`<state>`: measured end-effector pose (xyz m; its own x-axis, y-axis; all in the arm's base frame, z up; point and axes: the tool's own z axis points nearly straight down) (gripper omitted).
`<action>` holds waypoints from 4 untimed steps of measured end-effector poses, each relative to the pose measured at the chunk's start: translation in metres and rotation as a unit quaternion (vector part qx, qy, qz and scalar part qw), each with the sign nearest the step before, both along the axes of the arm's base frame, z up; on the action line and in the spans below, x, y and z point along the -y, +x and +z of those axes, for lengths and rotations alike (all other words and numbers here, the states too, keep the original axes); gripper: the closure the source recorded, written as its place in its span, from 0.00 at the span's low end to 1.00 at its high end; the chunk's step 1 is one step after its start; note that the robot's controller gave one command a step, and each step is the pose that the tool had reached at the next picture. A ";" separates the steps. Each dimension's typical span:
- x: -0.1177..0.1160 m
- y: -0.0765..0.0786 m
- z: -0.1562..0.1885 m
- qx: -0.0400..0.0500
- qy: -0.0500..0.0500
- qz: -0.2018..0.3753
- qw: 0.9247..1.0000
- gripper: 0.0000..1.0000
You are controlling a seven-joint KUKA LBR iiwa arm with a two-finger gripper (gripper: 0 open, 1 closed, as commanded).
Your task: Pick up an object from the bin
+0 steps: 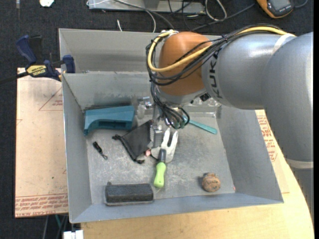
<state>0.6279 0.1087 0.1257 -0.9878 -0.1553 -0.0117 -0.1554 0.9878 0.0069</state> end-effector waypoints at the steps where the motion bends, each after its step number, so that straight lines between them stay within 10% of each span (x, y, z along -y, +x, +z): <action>1: 0.025 -0.010 -0.032 -0.003 0.000 -0.063 0.998 0.00; 2: 0.039 0.018 -0.051 0.006 -0.001 0.075 0.997 1.00; 4: 0.036 0.017 -0.051 0.010 -0.002 0.094 0.996 1.00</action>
Offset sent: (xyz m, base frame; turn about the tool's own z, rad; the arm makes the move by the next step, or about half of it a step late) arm 0.0149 -0.0405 -0.0547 -0.1536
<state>0.6445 0.0732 0.0751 -0.9409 -0.3373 -0.0297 -0.3374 0.9414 -0.0023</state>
